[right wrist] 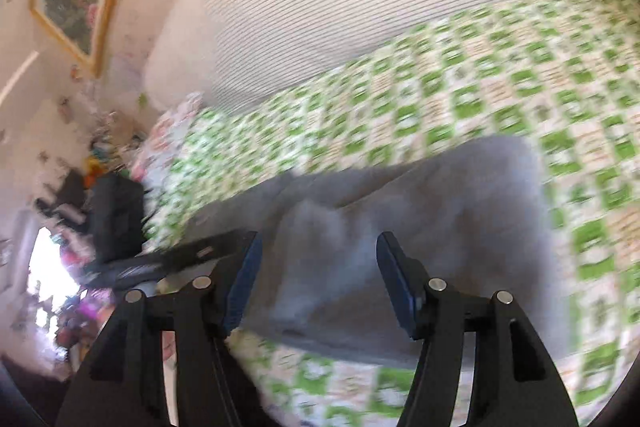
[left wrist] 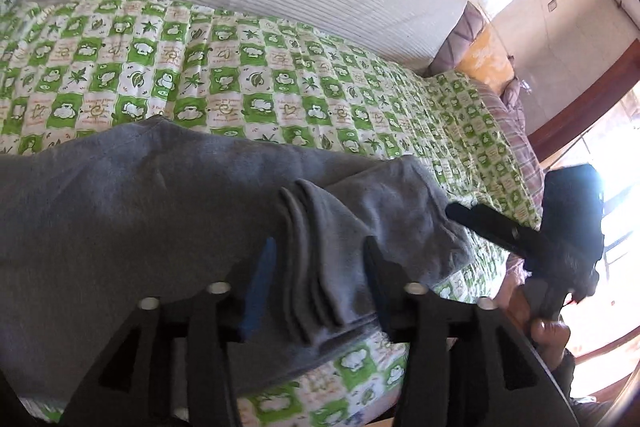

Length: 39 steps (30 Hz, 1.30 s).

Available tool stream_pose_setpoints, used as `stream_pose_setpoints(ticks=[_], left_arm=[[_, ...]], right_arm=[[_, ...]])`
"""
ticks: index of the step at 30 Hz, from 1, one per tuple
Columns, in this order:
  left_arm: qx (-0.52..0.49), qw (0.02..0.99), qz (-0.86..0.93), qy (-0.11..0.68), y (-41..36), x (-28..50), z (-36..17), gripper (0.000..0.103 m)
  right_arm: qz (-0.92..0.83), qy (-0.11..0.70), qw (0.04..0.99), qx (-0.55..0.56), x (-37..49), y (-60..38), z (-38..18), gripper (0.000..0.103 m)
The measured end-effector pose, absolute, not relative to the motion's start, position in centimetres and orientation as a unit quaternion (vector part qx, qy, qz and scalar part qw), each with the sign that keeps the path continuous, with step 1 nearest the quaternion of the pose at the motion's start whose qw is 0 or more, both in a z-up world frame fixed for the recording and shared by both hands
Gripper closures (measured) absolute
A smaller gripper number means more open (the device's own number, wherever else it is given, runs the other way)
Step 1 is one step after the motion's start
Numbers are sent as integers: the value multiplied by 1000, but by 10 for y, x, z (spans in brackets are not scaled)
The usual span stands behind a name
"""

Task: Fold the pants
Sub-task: 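Fold the held cuffs over the pants toward the waistband with both grippers, then lower the cuffs onto the pants and open both grippers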

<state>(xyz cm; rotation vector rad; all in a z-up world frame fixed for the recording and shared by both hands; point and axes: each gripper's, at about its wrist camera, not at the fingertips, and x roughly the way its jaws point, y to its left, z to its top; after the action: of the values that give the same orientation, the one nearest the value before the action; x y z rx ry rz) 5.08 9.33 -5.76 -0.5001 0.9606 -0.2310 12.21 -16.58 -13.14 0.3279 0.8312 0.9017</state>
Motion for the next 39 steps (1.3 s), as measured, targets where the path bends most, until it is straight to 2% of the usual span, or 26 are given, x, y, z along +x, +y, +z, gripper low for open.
stream_pose_setpoints(ticks=[4, 9, 11, 13, 14, 15, 16, 19, 23, 27, 31, 39], left_arm=[[-213, 839, -79, 494, 68, 57, -81, 48], [-219, 823, -67, 520, 56, 56, -108, 49], [-227, 820, -62, 522, 59, 56, -115, 52], [-235, 820, -60, 519, 64, 53, -117, 67], [-241, 819, -63, 517, 67, 53, -118, 74], [-247, 818, -67, 516, 70, 52, -119, 81], [-249, 817, -68, 516, 71, 50, -118, 83], [-250, 822, -69, 507, 73, 41, -106, 84], [-254, 816, -69, 514, 80, 31, -112, 83], [-277, 809, -65, 515, 88, 21, -117, 79], [-279, 816, -53, 504, 96, 10, -106, 75], [-320, 822, -1, 471, 149, -37, -98, 75]], right_arm=[[416, 399, 804, 147, 138, -161, -133, 41], [434, 418, 795, 71, 148, -111, -135, 41], [425, 419, 802, 25, 150, -88, -139, 41], [421, 426, 800, -6, 154, -74, -149, 41], [420, 439, 794, -26, 157, -63, -159, 50], [418, 448, 789, -39, 157, -58, -167, 77], [418, 460, 782, -45, 158, -52, -176, 94], [425, 469, 773, -38, 157, -43, -184, 98], [460, 459, 760, -1, 150, -48, -172, 98], [448, 492, 747, -2, 156, -40, -204, 95], [448, 484, 751, 27, 153, -50, -189, 89], [487, 460, 742, -4, 128, -8, -154, 88]])
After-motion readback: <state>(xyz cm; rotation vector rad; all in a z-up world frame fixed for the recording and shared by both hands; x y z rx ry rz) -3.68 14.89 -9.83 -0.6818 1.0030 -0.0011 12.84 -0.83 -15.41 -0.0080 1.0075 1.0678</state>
